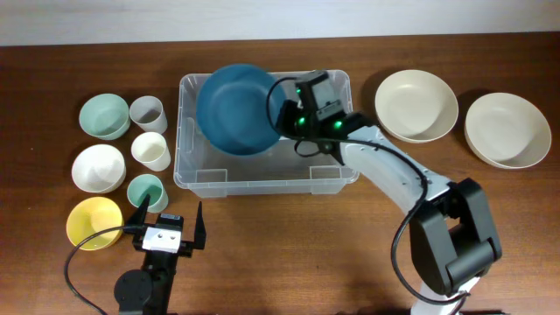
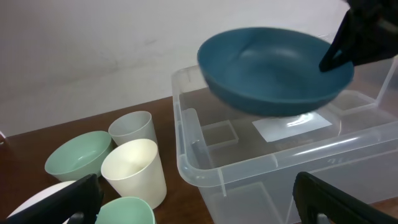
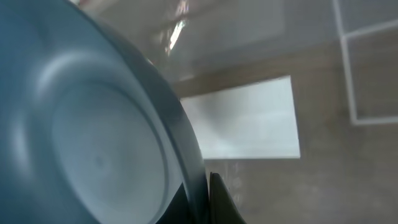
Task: Pack container
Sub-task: 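Lift the blue bowl and carry it left into the clear container, then lower the blue bowl onto the container floor and open the right gripper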
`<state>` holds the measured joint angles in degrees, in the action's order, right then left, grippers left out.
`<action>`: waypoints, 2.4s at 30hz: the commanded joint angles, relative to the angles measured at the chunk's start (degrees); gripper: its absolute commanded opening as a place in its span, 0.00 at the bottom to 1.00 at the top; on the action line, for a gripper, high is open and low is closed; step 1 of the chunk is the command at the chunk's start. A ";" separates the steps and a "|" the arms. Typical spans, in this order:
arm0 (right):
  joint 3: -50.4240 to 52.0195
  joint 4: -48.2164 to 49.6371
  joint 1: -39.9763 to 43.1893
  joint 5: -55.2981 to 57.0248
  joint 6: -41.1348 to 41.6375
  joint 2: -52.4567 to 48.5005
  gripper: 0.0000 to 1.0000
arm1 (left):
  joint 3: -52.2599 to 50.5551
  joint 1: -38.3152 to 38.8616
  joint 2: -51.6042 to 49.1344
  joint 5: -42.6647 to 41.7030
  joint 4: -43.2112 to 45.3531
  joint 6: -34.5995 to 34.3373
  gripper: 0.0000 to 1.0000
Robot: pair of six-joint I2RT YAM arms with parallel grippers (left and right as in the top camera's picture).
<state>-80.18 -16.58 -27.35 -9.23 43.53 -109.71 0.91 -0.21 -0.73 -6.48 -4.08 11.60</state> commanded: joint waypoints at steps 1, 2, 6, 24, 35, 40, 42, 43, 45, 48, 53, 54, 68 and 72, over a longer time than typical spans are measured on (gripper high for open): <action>-1.46 -1.84 -2.27 3.45 0.46 -0.46 0.04 | -0.35 -0.33 0.39 -0.20 0.00 0.92 1.00; -1.46 -2.60 -2.40 4.15 0.46 -0.46 0.04 | -0.35 -0.33 0.39 -0.20 0.00 0.92 1.00; -1.46 -4.24 -2.64 5.20 0.48 -1.09 0.04 | -0.35 -0.33 0.39 -0.20 -0.02 0.92 1.00; -1.46 -6.86 -2.64 3.69 1.99 -5.01 0.04 | -0.35 -0.33 0.39 -0.20 -0.02 0.92 1.00; -1.36 -8.13 -3.13 2.95 2.01 -5.22 0.04 | -0.35 -0.35 0.39 -0.20 -0.02 0.92 1.00; -1.36 -8.11 -3.87 2.84 1.99 -5.22 0.04 | -0.35 -0.33 0.39 -0.20 -0.02 0.92 1.00; -1.36 -8.13 -3.87 2.82 1.99 -5.22 0.04 | -0.35 -0.33 0.39 -0.20 0.00 0.92 1.00; -1.36 -8.13 -3.87 2.80 1.99 -5.22 0.05 | -0.35 -0.35 0.39 -0.17 -0.02 0.92 1.00; -1.36 -8.13 -3.96 2.12 1.99 -5.22 0.04 | -0.35 -0.33 0.39 -0.20 -0.02 0.92 1.00; -1.36 -8.13 -4.50 2.12 1.97 -5.31 0.05 | -0.35 -0.33 0.39 -0.20 -0.02 0.92 1.00; -1.36 -8.15 -4.61 2.16 1.97 -5.44 0.06 | -0.35 -0.33 0.39 -0.20 -0.02 0.92 1.00; -1.36 -8.15 -4.61 2.16 1.97 -5.44 0.06 | -0.35 -0.33 0.39 -0.17 -0.02 0.92 1.00; -1.36 -8.37 -5.05 1.68 1.97 -5.53 0.09 | -0.35 -0.35 0.39 -0.20 0.00 0.92 1.00; -1.36 -8.35 -5.05 0.63 1.99 -5.53 0.08 | -0.35 -0.33 0.39 -0.20 -0.02 0.92 1.00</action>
<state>-80.27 -25.17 -31.51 -6.79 45.12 -114.65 0.91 -0.21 -0.73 -6.48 -4.08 11.60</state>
